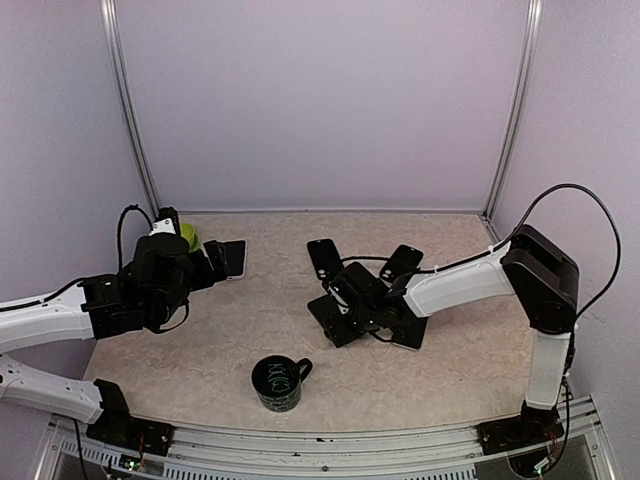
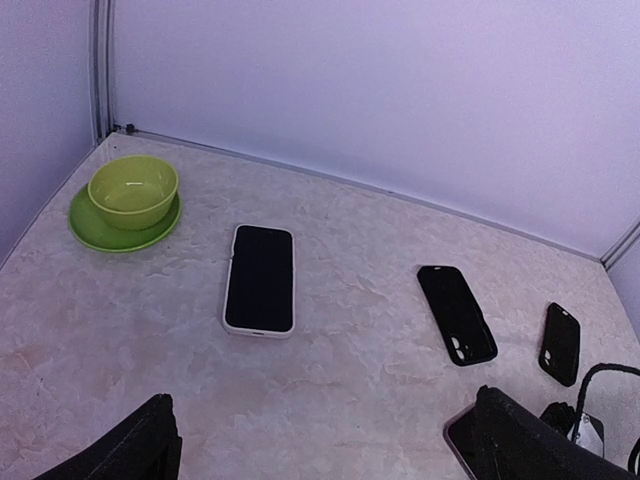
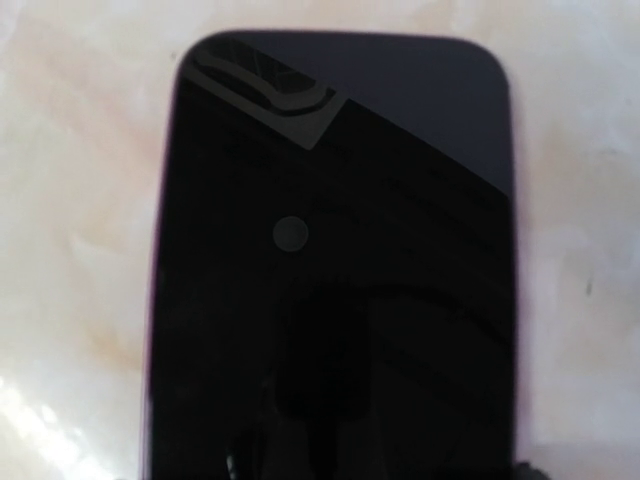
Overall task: Put the phone into the phone case
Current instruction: Pick up the phone at the center of the board.
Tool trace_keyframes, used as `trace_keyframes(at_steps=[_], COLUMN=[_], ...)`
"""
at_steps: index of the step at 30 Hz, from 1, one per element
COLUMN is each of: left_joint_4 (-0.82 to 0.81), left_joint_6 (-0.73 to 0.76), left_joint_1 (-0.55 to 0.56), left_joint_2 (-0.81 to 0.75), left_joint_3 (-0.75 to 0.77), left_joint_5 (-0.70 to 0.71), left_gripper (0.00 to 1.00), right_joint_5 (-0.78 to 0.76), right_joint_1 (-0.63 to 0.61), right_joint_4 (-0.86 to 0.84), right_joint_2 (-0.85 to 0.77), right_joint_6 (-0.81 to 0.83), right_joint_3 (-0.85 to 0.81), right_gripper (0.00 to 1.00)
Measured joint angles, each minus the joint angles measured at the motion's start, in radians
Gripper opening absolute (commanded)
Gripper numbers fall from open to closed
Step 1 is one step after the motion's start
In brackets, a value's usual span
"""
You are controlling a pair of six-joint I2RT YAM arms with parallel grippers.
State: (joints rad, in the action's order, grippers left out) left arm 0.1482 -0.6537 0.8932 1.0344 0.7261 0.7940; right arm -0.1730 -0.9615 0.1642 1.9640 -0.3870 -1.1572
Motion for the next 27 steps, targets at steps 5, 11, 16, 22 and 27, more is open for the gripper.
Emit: trace_keyframes(at_steps=[5, 11, 16, 22, 27], left_joint_4=[0.001, 0.002, 0.001, 0.002, 0.019], left_joint_6=[0.0, 0.0, 0.0, 0.006, 0.012], left_joint_1=[-0.002, -0.006, -0.014, -0.061, -0.107], left_joint_2=[0.0, 0.0, 0.0, 0.01, 0.064], left_joint_3=[0.0, 0.0, 0.0, 0.001, 0.033], left_joint_5=[0.0, 0.0, -0.009, -0.104, -0.202], left_gripper=[0.99, 0.99, 0.99, 0.99, 0.99], right_joint_5=[-0.006, -0.011, -0.012, -0.028, -0.034], right_joint_1=[0.0, 0.0, 0.0, 0.0, 0.0], right_joint_4=[0.011, 0.018, 0.0, -0.024, -0.053], right_joint_2=[0.006, 0.007, -0.003, -0.042, -0.08], right_joint_6=[-0.003, 0.003, 0.029, 0.1, 0.154], right_joint_3=[-0.014, -0.02, -0.004, 0.047, 0.071], right_gripper=[0.64, 0.61, 0.6, 0.59, 0.58])
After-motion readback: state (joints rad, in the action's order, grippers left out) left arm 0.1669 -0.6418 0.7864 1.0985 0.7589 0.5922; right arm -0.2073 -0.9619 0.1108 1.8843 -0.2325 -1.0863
